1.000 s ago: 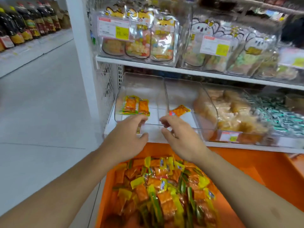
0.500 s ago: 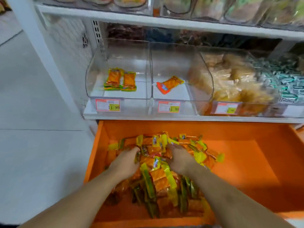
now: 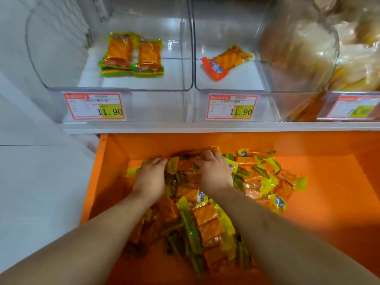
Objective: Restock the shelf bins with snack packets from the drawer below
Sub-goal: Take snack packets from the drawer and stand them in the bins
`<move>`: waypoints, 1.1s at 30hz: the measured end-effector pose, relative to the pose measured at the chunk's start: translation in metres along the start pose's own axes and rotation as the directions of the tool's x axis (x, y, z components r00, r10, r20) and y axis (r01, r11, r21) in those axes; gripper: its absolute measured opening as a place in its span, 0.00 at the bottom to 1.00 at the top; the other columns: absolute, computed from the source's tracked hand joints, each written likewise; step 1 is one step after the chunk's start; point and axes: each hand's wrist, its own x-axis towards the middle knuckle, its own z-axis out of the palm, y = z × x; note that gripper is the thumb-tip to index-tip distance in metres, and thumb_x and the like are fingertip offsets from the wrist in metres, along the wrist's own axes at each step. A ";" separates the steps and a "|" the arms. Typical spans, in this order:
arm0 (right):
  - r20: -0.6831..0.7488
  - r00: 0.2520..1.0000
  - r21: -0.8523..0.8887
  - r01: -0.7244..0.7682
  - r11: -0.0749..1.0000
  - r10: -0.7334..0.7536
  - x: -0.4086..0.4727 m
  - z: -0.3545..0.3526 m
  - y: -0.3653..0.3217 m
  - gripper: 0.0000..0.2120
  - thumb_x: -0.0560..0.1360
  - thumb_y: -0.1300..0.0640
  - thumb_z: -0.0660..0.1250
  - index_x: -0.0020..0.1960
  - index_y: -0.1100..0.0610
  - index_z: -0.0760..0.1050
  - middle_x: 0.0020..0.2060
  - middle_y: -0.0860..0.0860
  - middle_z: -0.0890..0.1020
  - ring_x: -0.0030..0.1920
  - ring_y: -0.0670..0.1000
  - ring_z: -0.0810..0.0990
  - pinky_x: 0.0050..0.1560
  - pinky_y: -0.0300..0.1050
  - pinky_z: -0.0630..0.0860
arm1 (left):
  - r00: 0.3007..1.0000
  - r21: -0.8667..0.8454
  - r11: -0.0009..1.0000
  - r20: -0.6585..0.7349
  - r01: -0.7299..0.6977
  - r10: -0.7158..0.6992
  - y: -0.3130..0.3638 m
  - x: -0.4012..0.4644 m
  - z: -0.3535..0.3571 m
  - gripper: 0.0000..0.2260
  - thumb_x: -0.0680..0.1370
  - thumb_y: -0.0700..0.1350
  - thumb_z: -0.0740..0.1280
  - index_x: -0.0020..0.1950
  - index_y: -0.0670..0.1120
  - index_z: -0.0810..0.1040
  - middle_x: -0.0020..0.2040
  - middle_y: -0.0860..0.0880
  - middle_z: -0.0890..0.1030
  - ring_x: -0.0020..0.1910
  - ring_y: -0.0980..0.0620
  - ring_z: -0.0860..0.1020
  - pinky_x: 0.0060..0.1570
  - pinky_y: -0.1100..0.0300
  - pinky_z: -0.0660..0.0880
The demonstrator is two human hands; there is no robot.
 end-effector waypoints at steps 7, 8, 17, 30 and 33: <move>-0.181 0.969 -0.005 0.171 0.985 -0.169 -0.032 -0.031 0.002 0.17 0.77 0.55 0.69 0.65 0.43 0.82 0.59 0.49 0.81 0.59 0.59 0.77 0.57 0.55 0.78 | 0.982 -0.179 0.983 -0.175 0.039 -0.071 0.009 -0.025 -0.042 0.12 0.84 0.46 0.64 0.64 0.49 0.83 0.56 0.45 0.87 0.54 0.39 0.84 0.52 0.51 0.79; -0.200 0.961 -0.006 0.195 0.981 -0.193 -0.039 -0.041 0.004 0.17 0.78 0.56 0.68 0.64 0.43 0.82 0.59 0.48 0.81 0.58 0.59 0.79 0.55 0.55 0.80 | 0.981 -0.214 0.976 -0.176 0.039 -0.078 0.013 -0.029 -0.051 0.11 0.84 0.46 0.64 0.63 0.49 0.83 0.56 0.45 0.87 0.54 0.40 0.84 0.52 0.52 0.78; -0.247 0.874 0.052 0.443 0.895 -0.419 -0.123 -0.190 0.007 0.15 0.81 0.52 0.63 0.64 0.44 0.82 0.53 0.45 0.83 0.55 0.52 0.82 0.51 0.53 0.81 | 0.999 -0.558 0.830 -0.045 -0.008 -0.021 0.057 -0.092 -0.153 0.07 0.83 0.48 0.67 0.48 0.56 0.82 0.41 0.57 0.83 0.44 0.52 0.81 0.41 0.61 0.73; -0.618 0.752 0.421 0.562 0.712 -0.228 -0.201 -0.277 -0.023 0.20 0.74 0.68 0.76 0.60 0.48 0.86 0.58 0.39 0.84 0.64 0.41 0.80 0.66 0.42 0.77 | 0.959 -0.925 0.363 0.194 0.110 0.204 0.106 -0.191 -0.262 0.31 0.66 0.47 0.85 0.66 0.45 0.81 0.58 0.44 0.86 0.60 0.42 0.84 0.68 0.41 0.75; -0.575 0.797 0.543 0.540 0.643 -0.184 -0.196 -0.285 -0.024 0.27 0.75 0.75 0.69 0.63 0.47 0.84 0.61 0.40 0.83 0.68 0.43 0.79 0.69 0.44 0.76 | 0.982 -0.911 0.412 0.073 -0.005 0.175 0.111 -0.189 -0.268 0.25 0.67 0.44 0.84 0.62 0.47 0.83 0.53 0.44 0.88 0.55 0.43 0.86 0.63 0.44 0.78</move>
